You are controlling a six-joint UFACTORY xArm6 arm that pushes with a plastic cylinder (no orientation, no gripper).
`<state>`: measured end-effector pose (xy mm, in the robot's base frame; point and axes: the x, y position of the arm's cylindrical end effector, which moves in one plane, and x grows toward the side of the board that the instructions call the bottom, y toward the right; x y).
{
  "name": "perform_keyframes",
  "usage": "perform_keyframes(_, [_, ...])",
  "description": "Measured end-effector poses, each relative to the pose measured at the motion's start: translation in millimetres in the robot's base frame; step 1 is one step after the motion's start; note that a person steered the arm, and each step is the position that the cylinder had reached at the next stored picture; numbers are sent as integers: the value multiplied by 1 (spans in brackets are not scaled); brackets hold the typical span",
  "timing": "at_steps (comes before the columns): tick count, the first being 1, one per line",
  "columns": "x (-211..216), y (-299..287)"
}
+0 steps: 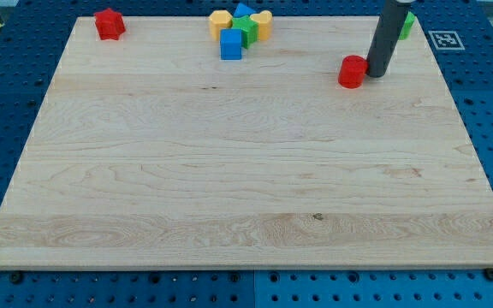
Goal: Slide the red circle near to blue cube
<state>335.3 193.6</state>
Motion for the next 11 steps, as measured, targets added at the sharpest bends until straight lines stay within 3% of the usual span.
perform_keyframes(4, [24,22])
perform_keyframes(8, [-37,-111])
perform_keyframes(11, [-13,-146])
